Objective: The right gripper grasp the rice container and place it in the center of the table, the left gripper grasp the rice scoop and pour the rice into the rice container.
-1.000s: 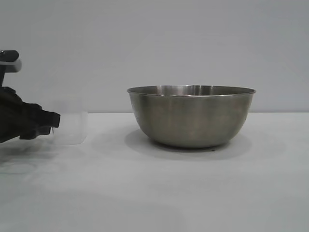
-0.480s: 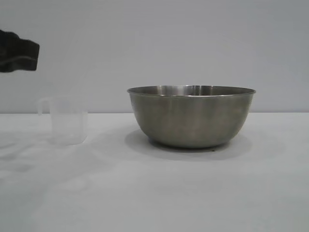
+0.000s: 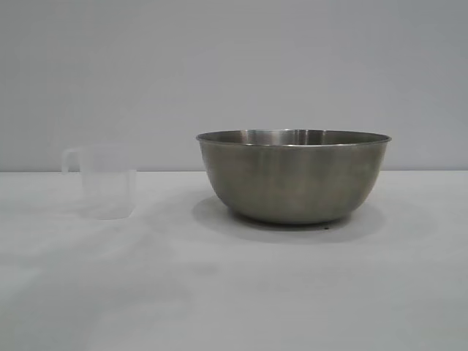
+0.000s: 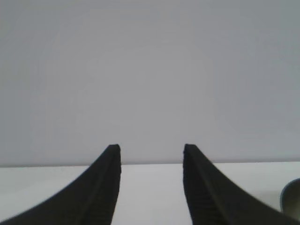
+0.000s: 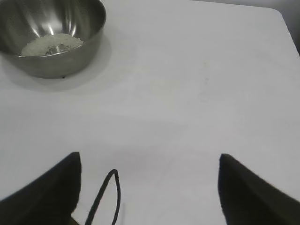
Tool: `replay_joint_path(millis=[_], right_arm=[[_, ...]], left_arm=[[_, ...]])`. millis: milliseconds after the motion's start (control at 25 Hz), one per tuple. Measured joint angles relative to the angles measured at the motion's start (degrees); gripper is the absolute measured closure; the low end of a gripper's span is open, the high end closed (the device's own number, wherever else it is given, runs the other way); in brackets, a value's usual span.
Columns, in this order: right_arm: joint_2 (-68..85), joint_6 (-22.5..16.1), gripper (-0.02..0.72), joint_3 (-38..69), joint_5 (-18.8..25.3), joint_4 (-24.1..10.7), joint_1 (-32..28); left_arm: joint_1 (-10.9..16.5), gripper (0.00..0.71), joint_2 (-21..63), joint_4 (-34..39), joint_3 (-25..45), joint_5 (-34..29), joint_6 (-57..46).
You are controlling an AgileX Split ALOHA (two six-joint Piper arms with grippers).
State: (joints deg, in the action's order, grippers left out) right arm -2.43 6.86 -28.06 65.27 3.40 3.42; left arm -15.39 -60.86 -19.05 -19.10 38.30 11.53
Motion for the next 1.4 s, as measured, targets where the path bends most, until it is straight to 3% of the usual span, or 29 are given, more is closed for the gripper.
replay_joint_path(millis=[480, 600, 880, 1040, 1400], right_arm=[[0.0, 0.0, 0.148, 0.0, 0.0, 0.0, 0.0], [0.0, 0.0, 0.148, 0.0, 0.0, 0.0, 0.0], [0.0, 0.0, 0.148, 0.1, 0.0, 0.0, 0.0], [0.0, 0.0, 0.148, 0.1, 0.0, 0.0, 0.0], [0.0, 0.0, 0.148, 0.1, 0.0, 0.0, 0.0]], left_arm=[[0.8, 0.45, 16.7, -13.1, 0.1, -14.6, 17.2], [3.9, 0.45, 19.4, -15.1, 0.1, -19.6, 19.1], [14.2, 0.45, 27.0, -15.4, 0.1, -30.7, 19.7], [17.8, 0.45, 30.6, -15.4, 0.1, -37.7, 19.7], [19.9, 0.45, 36.0, -14.2, 0.1, -51.1, 19.7]])
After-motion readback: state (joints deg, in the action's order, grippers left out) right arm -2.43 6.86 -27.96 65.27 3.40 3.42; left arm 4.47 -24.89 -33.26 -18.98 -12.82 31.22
